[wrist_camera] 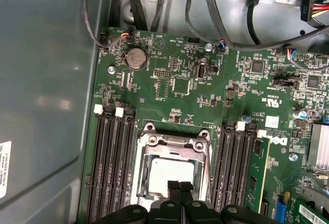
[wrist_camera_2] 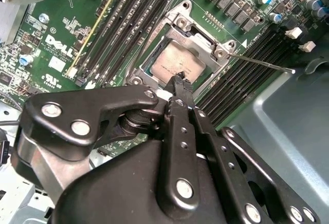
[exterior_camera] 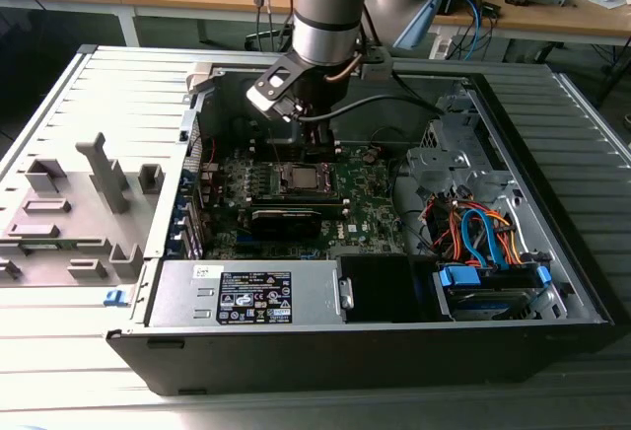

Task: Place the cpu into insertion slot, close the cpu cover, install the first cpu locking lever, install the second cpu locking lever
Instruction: 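Close the cpu cover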

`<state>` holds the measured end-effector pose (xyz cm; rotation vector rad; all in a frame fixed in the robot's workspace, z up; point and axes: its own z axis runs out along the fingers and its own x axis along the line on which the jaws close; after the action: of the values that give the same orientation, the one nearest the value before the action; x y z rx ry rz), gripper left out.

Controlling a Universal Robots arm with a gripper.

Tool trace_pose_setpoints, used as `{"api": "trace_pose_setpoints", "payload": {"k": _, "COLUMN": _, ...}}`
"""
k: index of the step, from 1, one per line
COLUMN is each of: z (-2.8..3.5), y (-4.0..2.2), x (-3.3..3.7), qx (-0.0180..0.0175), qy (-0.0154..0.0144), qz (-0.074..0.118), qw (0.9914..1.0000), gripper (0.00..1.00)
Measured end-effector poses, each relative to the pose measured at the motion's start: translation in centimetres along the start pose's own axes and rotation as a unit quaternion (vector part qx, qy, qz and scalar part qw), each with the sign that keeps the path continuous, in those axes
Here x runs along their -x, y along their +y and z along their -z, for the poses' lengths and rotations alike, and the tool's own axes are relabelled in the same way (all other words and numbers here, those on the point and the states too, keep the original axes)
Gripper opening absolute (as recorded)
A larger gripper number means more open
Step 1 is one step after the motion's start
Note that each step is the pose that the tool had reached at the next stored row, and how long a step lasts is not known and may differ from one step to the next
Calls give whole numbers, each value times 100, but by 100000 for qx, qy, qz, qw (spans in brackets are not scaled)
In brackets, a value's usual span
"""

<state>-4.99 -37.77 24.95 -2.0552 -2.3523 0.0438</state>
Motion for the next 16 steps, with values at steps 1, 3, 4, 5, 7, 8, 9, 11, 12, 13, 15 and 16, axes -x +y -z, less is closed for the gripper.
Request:
{"api": "trace_pose_setpoints", "payload": {"k": 1, "z": 0, "y": -3, "x": 0, "qx": -2, "qy": -1, "qz": -2, "qw": 100000, "gripper": 11}}
{"api": "trace_pose_setpoints", "payload": {"k": 3, "z": 0, "y": -11, "x": -1, "qx": 1, "qy": 1, "qz": -3, "qw": 100000, "gripper": 11}}
{"api": "trace_pose_setpoints", "payload": {"k": 4, "z": -1, "y": -14, "x": -2, "qx": -1, "qy": 1, "qz": -3, "qw": 100000, "gripper": 11}}
{"api": "trace_pose_setpoints", "payload": {"k": 5, "z": -1, "y": -17, "x": -2, "qx": 2, "qy": 2, "qz": -3, "qw": 100000, "gripper": 11}}
{"api": "trace_pose_setpoints", "payload": {"k": 7, "z": -1, "y": -22, "x": -3, "qx": -1, "qy": -1, "qz": -4, "qw": 100000, "gripper": 11}}
{"api": "trace_pose_setpoints", "payload": {"k": 8, "z": -1, "y": -24, "x": -3, "qx": 2, "qy": 0, "qz": -5, "qw": 100000, "gripper": 11}}
{"api": "trace_pose_setpoints", "payload": {"k": 9, "z": -1, "y": -26, "x": -4, "qx": 3, "qy": 1, "qz": -6, "qw": 100000, "gripper": 11}}
{"api": "trace_pose_setpoints", "payload": {"k": 11, "z": -1, "y": -31, "x": -4, "qx": 1, "qy": 2, "qz": -2, "qw": 100000, "gripper": 11}}
{"api": "trace_pose_setpoints", "payload": {"k": 12, "z": -1, "y": -33, "x": -4, "qx": 2, "qy": -2, "qz": -2, "qw": 100000, "gripper": 11}}
{"api": "trace_pose_setpoints", "payload": {"k": 13, "z": -2, "y": -36, "x": -5, "qx": 2, "qy": 1, "qz": -4, "qw": 100000, "gripper": 11}}
{"api": "trace_pose_setpoints", "payload": {"k": 15, "z": -2, "y": -41, "x": -6, "qx": 0, "qy": 3, "qz": -4, "qw": 100000, "gripper": 11}}
{"api": "trace_pose_setpoints", "payload": {"k": 16, "z": -2, "y": -42, "x": -6, "qx": 0, "qy": -1, "qz": 0, "qw": 100000, "gripper": 11}}
